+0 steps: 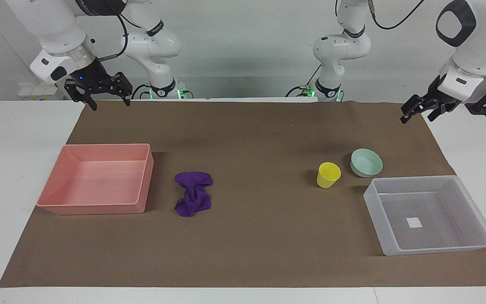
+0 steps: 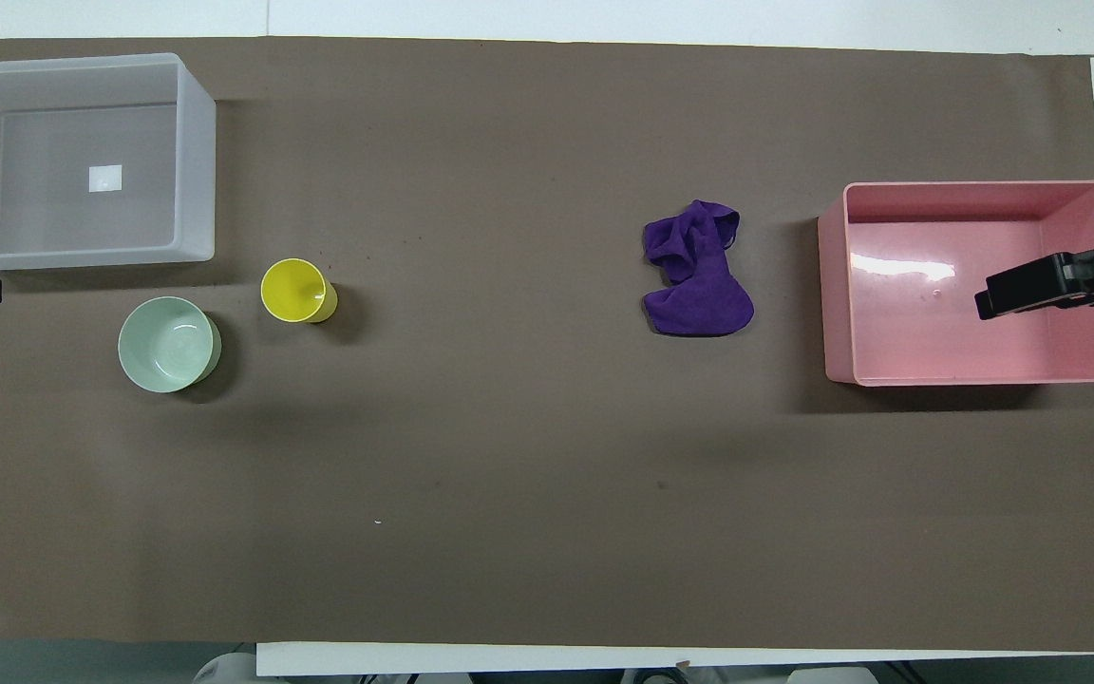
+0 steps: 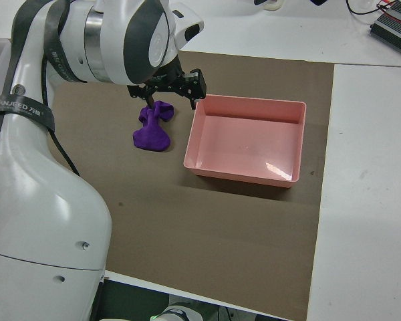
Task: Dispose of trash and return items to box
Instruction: 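Reach the right gripper to the purple cloth while the left gripper reaches the bowl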
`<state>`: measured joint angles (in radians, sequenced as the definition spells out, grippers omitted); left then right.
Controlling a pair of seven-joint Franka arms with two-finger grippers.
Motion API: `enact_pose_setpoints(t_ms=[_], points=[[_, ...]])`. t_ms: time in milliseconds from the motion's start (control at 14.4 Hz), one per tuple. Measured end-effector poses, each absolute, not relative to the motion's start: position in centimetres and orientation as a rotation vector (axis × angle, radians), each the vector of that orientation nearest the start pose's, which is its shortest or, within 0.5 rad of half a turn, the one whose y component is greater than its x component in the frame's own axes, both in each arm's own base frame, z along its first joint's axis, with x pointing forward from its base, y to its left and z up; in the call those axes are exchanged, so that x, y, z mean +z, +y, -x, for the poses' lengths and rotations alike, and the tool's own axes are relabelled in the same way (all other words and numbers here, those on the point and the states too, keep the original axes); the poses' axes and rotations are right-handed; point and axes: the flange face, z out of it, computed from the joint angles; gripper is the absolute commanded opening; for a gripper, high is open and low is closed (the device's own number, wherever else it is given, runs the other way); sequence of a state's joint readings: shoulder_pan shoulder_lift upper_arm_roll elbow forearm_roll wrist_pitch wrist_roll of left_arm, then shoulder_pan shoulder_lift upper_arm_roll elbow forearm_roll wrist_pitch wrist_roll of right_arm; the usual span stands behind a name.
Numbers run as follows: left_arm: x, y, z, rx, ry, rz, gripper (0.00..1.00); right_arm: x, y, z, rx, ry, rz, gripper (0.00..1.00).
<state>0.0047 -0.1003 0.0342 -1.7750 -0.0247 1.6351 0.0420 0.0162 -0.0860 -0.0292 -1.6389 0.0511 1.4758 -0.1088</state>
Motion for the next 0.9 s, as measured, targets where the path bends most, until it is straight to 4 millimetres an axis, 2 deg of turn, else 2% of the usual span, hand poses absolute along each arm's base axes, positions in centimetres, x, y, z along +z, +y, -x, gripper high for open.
enact_pose_setpoints(t_ms=[346,485,623,692,900], points=[[58.8,1.9,-52.4,0.061,0.002,3.171,1.00,63.1,-0.1,-51.8,0.105,-0.153,3.078,1.00],[58.8,1.9,-52.4,0.061,0.002,3.171,1.00,62.6,0.8,-52.3,0.071,-0.176,3.079,1.00],[58.8,1.9,-52.4,0.061,0.002,3.171,1.00,60.4,3.1,-53.6,0.063,-0.239,3.077,1.00],[58.8,1.8,-52.4,0.061,0.003,3.171,1.00,58.7,4.8,-54.7,0.060,-0.278,3.075,1.00],[58.7,1.4,-52.4,0.063,-0.022,3.169,1.00,51.9,9.7,-58.6,0.054,-0.349,3.073,1.00]])
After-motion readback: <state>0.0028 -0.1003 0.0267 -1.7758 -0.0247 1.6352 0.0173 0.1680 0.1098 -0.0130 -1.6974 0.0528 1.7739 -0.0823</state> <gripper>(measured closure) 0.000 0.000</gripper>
